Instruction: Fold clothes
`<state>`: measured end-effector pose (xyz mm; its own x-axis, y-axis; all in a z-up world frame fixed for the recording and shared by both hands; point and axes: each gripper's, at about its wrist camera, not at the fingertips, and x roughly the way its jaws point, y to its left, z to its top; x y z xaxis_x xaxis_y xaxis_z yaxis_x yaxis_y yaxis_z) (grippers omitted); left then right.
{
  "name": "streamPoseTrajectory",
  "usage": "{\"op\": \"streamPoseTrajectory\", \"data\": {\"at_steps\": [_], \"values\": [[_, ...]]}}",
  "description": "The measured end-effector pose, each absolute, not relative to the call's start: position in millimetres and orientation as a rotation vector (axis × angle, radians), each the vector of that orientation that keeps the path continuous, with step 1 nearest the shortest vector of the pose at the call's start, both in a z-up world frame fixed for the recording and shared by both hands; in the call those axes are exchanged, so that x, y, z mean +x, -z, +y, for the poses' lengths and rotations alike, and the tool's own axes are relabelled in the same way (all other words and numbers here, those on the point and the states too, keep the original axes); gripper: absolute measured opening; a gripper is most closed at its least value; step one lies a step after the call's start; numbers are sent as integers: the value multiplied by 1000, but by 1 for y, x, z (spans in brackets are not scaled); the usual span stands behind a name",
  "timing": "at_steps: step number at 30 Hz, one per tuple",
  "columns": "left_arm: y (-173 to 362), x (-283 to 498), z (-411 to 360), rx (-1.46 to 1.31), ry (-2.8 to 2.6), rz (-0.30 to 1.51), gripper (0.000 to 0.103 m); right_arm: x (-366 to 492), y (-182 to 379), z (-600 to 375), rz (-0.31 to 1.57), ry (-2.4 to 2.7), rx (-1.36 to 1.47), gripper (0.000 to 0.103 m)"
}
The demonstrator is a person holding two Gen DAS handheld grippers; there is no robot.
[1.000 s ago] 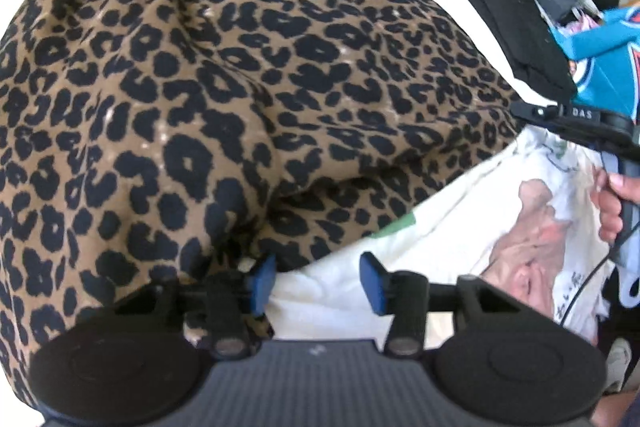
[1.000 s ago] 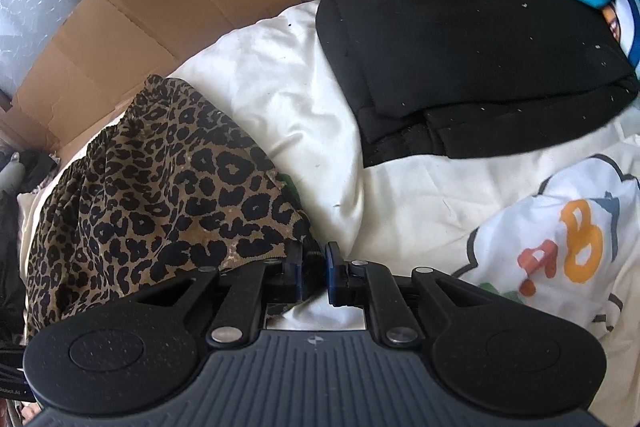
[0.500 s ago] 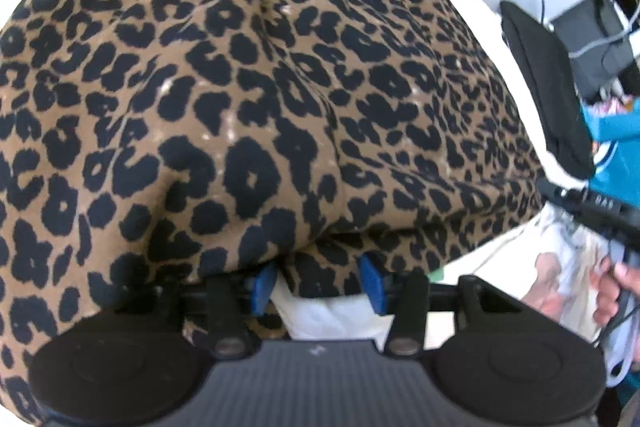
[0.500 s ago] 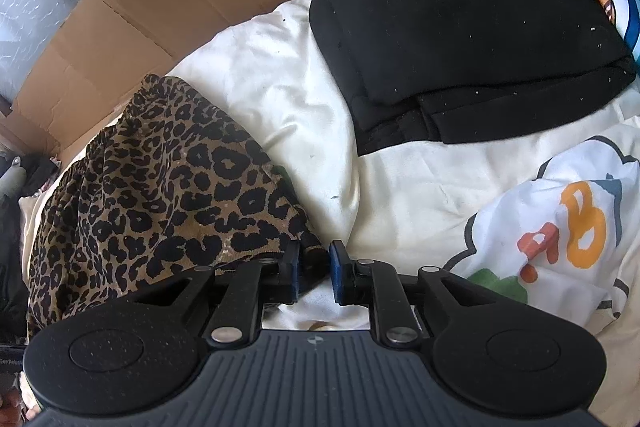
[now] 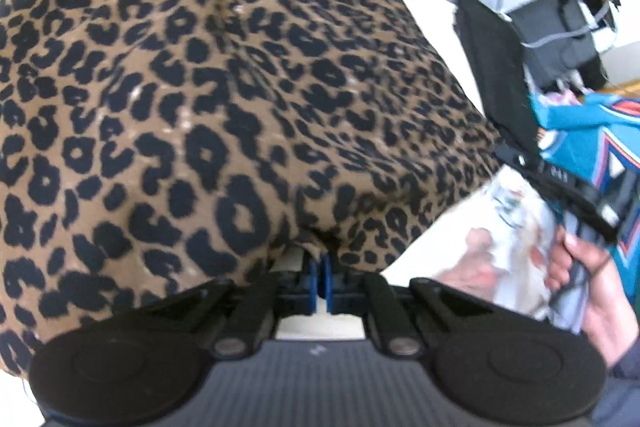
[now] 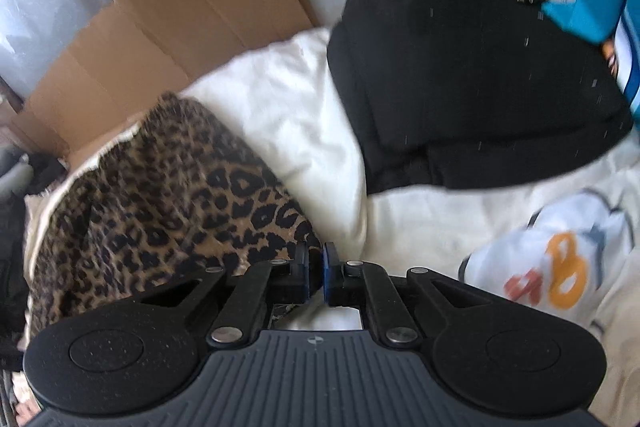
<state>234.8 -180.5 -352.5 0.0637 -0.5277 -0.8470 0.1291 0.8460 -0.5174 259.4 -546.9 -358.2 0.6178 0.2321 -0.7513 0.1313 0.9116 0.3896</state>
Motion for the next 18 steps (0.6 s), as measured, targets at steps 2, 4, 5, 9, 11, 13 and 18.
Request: {"op": "streamPoseTrajectory", "data": {"at_steps": [2, 4, 5, 9, 11, 13, 18], "values": [[345, 234, -178, -346, 534, 1448, 4, 259, 348, -549, 888, -58, 442, 5], [339, 234, -174, -353, 555, 1464, 4, 259, 338, -548, 866, -62, 431, 5], [336, 234, -172, -357, 565, 1472, 4, 259, 333, -548, 858, -64, 425, 5], [327, 233, -175, -381, 631, 1477, 4, 261, 319, -549, 829, -67, 418, 5], [326, 230, -178, -377, 653, 1472, 4, 261, 314, -551, 816, -63, 428, 5], [329, 227, -180, -381, 673, 1478, 4, 262, 308, -553, 804, -61, 430, 5], [334, 220, -176, -456, 694, 1432, 4, 267, 297, -557, 784, -51, 423, 4]]}}
